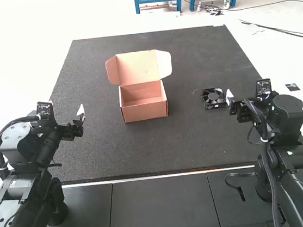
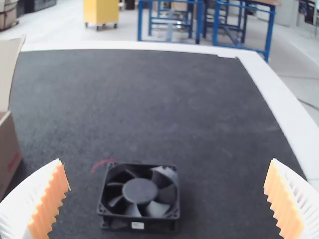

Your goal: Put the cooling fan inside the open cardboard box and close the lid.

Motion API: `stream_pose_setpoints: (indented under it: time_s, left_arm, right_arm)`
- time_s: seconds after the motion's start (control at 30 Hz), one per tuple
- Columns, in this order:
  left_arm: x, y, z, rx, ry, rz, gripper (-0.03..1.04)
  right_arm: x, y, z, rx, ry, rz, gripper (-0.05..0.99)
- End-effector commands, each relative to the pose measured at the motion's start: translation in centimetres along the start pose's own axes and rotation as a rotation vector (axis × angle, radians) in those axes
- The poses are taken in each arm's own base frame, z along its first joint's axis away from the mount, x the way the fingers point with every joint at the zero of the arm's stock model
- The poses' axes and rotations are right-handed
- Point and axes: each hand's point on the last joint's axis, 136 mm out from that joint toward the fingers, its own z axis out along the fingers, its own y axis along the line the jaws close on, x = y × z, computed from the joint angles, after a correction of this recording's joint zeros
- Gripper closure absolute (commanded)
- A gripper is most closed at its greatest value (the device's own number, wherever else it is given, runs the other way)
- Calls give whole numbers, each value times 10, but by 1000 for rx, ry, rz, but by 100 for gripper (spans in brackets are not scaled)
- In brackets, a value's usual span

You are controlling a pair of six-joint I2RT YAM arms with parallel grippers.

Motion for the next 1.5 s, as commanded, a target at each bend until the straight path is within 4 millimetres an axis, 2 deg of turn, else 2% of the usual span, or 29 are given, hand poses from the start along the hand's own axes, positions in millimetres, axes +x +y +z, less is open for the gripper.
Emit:
stream_pose_setpoints:
  time_s: [0.0, 0.73, 0.93, 1.13, 1.3, 1.47]
  left_arm:
    - [-2, 1, 0, -3, -13, 9, 5]
    - [-5, 0, 0, 2, -28, -25, 5]
    - [-22, 3, -2, -9, -94, -32, 5]
    - [-59, 9, -8, -32, -247, -20, 5]
    - [-77, 12, -14, -39, -326, -51, 5]
    - [-99, 26, -24, -107, -424, -95, 5]
  right_arm:
    - [73, 7, 6, -28, 146, 21, 2]
    - [70, 6, 7, -22, 134, 41, 2]
    - [46, -5, 9, 39, 35, 109, 2]
    - [10, -15, 7, 80, -116, 193, 2]
    - [-15, -20, 2, 92, -222, 207, 2]
    - [-31, -23, -2, 103, -274, 218, 2]
